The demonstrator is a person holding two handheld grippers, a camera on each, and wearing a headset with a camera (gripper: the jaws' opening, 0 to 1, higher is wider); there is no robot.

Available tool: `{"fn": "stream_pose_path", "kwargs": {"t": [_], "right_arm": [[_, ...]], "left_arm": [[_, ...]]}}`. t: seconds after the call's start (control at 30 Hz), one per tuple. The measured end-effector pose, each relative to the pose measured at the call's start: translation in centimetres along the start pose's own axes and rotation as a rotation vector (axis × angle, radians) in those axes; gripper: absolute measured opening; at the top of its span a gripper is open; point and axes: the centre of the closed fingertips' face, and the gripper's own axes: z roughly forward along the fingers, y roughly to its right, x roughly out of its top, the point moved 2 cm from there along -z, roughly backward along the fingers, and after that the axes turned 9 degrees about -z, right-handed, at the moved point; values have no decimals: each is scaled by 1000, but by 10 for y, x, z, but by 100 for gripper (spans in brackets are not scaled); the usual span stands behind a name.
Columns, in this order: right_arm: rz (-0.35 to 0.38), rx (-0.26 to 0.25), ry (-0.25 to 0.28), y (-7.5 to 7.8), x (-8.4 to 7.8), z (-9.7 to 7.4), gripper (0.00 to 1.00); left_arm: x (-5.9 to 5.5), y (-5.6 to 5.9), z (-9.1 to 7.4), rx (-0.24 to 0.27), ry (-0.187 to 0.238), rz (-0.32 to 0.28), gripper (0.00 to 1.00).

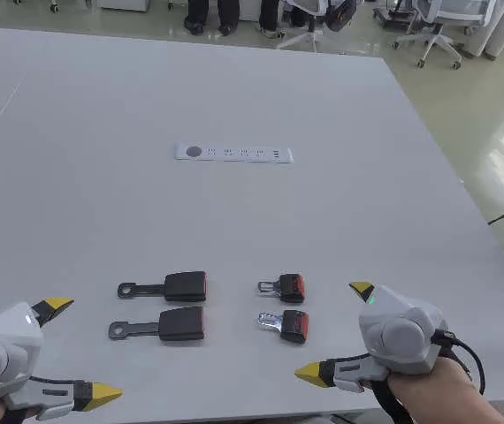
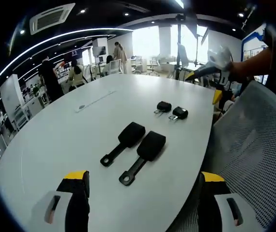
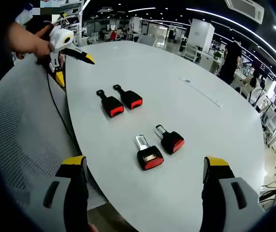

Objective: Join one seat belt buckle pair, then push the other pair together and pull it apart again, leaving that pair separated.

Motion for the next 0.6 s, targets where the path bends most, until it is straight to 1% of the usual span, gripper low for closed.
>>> {"fn": "stream_pose_path", "kwargs": {"t": [0.37, 0.6], "right_arm": [[1, 5, -4, -2, -1, 2, 100], [-4, 5, -8, -2, -1, 2, 100]], "left_arm": [[-2, 0, 1, -5, -5, 7, 95], [-5, -1, 3, -12, -16, 23, 95]]}}
